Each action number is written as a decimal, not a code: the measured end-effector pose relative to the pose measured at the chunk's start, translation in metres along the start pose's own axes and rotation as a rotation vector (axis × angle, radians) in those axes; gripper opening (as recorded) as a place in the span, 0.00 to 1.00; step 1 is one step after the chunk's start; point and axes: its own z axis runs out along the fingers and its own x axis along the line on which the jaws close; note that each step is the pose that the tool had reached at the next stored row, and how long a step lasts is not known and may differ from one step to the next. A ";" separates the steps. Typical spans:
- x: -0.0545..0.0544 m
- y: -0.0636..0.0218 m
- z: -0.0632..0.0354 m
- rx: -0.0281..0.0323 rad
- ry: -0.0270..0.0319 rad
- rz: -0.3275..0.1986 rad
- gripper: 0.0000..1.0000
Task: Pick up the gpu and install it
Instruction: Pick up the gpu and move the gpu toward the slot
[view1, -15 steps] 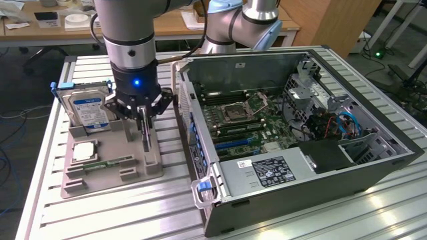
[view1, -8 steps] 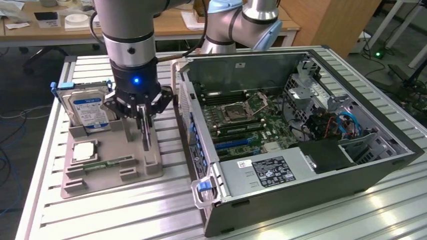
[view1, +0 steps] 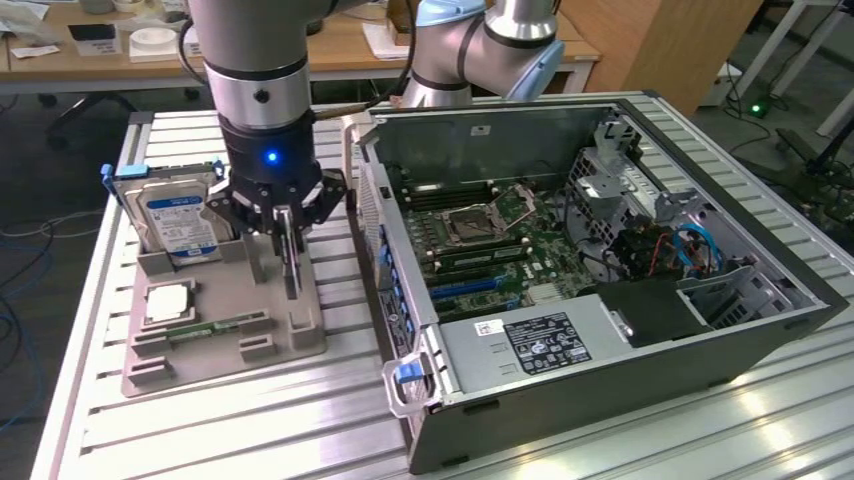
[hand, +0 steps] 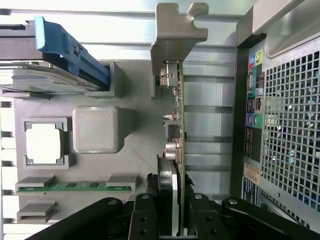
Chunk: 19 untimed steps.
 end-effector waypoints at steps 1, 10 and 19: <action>0.000 0.0000 -0.0006 0.0002 0.0000 0.000 0.28; 0.000 0.0002 -0.0060 0.0009 0.0000 0.000 0.28; 0.000 0.0003 -0.0117 0.0008 -0.0001 0.000 0.28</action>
